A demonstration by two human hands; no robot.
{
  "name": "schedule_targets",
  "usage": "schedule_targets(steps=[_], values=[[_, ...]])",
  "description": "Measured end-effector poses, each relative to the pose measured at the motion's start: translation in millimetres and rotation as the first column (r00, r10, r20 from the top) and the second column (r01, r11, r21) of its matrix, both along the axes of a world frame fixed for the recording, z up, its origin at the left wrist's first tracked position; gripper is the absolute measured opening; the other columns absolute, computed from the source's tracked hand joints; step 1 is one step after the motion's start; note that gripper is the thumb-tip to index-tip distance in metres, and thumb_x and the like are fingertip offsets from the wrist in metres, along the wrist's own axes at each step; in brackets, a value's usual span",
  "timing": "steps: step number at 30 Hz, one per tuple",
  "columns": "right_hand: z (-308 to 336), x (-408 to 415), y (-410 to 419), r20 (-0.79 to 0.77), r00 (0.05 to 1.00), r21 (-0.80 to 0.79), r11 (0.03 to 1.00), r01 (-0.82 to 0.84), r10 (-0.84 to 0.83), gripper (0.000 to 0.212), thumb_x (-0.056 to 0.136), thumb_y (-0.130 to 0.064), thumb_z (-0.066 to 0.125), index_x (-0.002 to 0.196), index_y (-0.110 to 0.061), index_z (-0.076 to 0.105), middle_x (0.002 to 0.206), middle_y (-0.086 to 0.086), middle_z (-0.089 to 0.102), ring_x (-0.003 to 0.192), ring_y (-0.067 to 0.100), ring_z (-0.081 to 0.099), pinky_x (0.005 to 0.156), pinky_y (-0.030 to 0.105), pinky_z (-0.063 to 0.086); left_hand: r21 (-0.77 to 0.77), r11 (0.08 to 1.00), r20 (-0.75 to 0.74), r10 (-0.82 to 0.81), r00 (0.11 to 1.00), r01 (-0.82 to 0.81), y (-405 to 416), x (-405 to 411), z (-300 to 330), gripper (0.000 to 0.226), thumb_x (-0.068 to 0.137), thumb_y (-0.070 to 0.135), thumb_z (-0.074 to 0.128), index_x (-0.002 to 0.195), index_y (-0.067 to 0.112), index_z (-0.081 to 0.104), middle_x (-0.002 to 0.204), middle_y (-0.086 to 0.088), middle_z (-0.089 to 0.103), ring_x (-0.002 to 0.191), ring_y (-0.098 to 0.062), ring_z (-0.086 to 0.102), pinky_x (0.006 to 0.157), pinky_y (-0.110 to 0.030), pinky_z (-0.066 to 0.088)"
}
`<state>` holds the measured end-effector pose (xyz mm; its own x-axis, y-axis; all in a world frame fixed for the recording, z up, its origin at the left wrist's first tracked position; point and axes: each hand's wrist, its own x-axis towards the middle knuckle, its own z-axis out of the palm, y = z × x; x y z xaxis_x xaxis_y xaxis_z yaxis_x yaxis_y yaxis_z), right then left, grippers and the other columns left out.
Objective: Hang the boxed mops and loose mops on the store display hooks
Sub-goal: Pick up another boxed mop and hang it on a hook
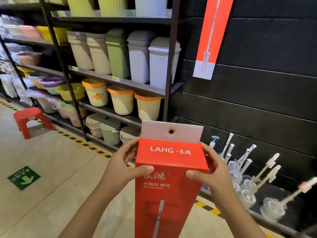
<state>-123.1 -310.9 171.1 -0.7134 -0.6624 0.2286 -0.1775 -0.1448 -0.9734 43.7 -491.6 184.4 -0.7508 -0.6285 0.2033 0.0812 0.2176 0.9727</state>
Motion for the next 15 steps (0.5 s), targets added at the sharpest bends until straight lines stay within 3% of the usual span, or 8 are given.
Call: schedule_targets(steps=[4,15], values=[[4.3,-47.3,-50.7,-0.024,0.996,0.014,0.996,0.091,-0.091,0.091,0.037,-0.034,0.085,0.123,-0.027,0.057,0.115,-0.005,0.068,0.106,0.015,0.065,0.087,0.037,0.056,0.006,0.997,-0.034,-0.082,0.996,0.082,-62.1,-65.1,-3.3,0.074,0.045,0.042,0.082,0.114,0.049,0.056,0.112,0.024,0.067,0.108,-0.001,0.063,0.079,-0.022,0.058],[27.8,-163.7,-149.8,-0.043,0.938,-0.06,0.938,0.341,-0.343,0.084,0.04,-0.034,0.086,0.12,-0.036,0.06,0.118,-0.006,0.067,0.108,0.014,0.064,0.084,0.034,0.057,-0.044,0.932,-0.099,-0.363,0.927,0.36,-193.0,-240.6,19.7,0.073,0.047,0.039,0.083,0.115,0.044,0.059,0.117,0.013,0.068,0.109,-0.009,0.064,0.08,-0.023,0.056]])
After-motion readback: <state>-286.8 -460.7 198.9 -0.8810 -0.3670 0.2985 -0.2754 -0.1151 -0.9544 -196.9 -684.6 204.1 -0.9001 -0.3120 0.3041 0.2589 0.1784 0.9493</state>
